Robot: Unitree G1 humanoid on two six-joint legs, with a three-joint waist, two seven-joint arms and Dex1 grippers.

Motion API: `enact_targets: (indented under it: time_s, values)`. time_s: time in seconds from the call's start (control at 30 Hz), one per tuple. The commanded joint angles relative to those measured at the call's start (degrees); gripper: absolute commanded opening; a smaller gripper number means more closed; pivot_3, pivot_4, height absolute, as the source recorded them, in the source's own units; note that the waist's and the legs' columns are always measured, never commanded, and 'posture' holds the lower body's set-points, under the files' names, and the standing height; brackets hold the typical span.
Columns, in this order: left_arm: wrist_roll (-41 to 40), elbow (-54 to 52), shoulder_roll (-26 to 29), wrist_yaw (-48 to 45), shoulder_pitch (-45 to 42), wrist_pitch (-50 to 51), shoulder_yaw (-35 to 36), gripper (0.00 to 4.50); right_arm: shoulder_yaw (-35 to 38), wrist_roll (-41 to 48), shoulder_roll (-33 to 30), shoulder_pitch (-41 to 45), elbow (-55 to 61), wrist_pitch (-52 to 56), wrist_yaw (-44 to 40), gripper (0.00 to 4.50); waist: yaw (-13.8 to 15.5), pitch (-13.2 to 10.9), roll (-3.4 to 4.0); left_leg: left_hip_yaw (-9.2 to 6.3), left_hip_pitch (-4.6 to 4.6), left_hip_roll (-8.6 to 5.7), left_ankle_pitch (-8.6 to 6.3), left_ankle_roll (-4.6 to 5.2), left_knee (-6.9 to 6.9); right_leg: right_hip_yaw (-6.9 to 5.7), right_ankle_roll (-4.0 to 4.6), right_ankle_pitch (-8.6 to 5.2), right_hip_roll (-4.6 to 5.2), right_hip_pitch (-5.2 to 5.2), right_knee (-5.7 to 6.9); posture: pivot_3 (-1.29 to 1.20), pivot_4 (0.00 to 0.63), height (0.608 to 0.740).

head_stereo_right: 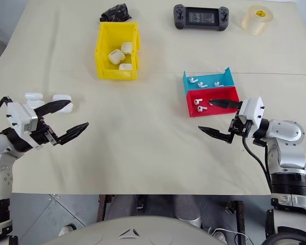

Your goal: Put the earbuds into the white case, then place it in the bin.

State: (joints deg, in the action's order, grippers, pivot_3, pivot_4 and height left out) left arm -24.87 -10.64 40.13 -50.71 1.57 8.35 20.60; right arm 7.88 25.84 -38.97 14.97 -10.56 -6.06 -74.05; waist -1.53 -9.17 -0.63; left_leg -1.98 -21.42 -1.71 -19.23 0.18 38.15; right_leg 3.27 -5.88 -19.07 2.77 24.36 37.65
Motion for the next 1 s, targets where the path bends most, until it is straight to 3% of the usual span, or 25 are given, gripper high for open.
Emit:
enact_targets:
  time_s: [0.03, 0.13, 0.37, 0.47, 0.6, 0.77, 1.0]
  values:
    - [-0.4, -2.66, -0.28, 2.37, 1.26, 0.96, 1.6, 4.48, 0.44, 0.99, 0.14, 0.54, 1.99, 0.4, 0.12, 4.5, -0.03, 0.0, 0.0, 0.0, 0.0, 0.0, 0.0, 0.0, 0.0, 0.0, 0.0, 0.0, 0.0, 0.0, 0.0, 0.0, 0.15, 0.74]
    - [-0.97, -5.37, -2.61, 7.07, 4.54, 1.79, 5.2, 4.48, -0.43, 1.3, 1.08, 1.69, 1.97, 1.01, -0.11, 4.5, -0.18, 0.0, 0.0, 0.0, 0.0, 0.0, 0.0, 0.01, 0.0, 0.01, 0.0, 0.0, 0.0, 0.0, 0.0, 0.0, 0.15, 0.74]
    - [0.67, -15.99, -14.11, 21.69, 20.17, 2.23, 18.16, 4.48, -3.84, 1.96, 8.23, 6.57, 3.77, 2.5, 1.81, 4.5, -0.07, -0.02, -0.04, 0.1, 0.02, 0.09, -0.03, -0.01, -0.01, 0.04, 0.0, 0.0, -0.05, 0.04, -0.02, 0.0, 0.15, 0.74]
    - [-1.55, -21.24, -20.77, 31.87, 25.58, 9.23, 22.77, 4.48, -5.57, 0.93, 11.09, 6.95, 4.79, -0.21, 1.58, 4.5, 0.35, -0.01, -0.13, 0.06, 0.02, 0.07, -0.04, -0.01, 0.06, 0.01, 0.0, 0.0, -0.02, -0.05, -0.05, 0.0, 0.15, 0.74]
    - [-4.41, -24.66, -25.54, 37.97, 28.03, 15.42, 23.29, 4.48, -6.79, 0.99, 12.79, 7.99, 6.67, -1.38, 1.65, 4.5, 1.22, -0.04, -0.18, 0.03, 0.15, 0.06, -0.24, 0.31, 0.07, -0.01, 0.0, 0.0, -0.01, -0.25, -0.16, 0.0, 0.15, 0.74]
    - [-7.22, -27.76, -23.36, 41.28, 23.32, 22.89, 19.72, 4.48, -6.49, 1.55, 11.8, 9.31, 7.65, -0.46, 1.42, 4.5, 1.48, -0.04, -0.19, -0.1, 0.34, 0.06, -0.26, 0.27, 0.08, -0.11, 0.0, 0.0, -0.02, -0.51, -0.27, 0.0, 0.15, 0.74]
    - [-12.46, -28.98, -13.44, 48.49, 7.49, 41.53, 15.4, 4.48, -4.77, 3.19, 8.01, 7.46, 11.22, 2.22, 1.66, 4.5, 1.4, -0.04, -0.19, -0.35, 0.35, 0.04, -0.13, -0.08, 0.09, -0.32, 0.02, -0.01, -0.02, -0.61, -0.28, 0.0, 0.15, 0.74]
